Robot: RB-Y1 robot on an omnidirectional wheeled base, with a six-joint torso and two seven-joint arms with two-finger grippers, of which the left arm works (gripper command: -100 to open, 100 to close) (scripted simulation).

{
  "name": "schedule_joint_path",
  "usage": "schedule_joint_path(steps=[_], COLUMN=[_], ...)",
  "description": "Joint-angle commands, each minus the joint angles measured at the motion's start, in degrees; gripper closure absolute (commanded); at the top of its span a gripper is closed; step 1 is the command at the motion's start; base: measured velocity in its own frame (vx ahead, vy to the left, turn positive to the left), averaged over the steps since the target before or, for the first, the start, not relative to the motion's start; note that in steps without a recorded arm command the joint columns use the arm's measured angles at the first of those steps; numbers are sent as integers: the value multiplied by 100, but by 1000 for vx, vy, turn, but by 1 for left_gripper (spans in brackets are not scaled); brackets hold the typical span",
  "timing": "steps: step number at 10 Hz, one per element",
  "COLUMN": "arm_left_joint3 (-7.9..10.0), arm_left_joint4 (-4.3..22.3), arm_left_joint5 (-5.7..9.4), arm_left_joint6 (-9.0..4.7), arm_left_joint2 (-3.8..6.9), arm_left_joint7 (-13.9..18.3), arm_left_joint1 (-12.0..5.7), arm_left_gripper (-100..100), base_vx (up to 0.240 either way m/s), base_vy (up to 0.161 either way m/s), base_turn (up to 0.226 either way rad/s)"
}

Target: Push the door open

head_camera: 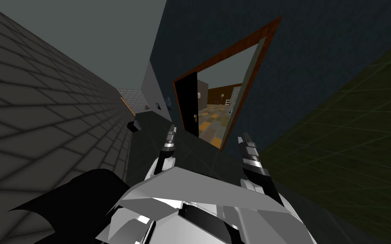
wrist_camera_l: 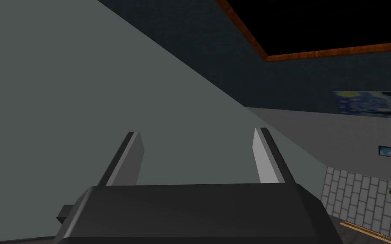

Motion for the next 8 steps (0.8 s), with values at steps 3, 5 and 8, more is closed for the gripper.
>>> schedule_joint_path(steps=[3,5,8], arm_left_joint3=[-84,-140,-228], arm_left_joint4=[397,657,1071], arm_left_joint5=[4,6,9], arm_left_joint6=[7,12,20], arm_left_joint2=[64,98,145], arm_left_joint7=[104,172,280], arm_left_joint1=[-254,-421,-686], arm_left_gripper=[-100,-100,-100], base_vx=[117,112,137], base_vy=[52,57,73], base_turn=[-14,-11,-17])
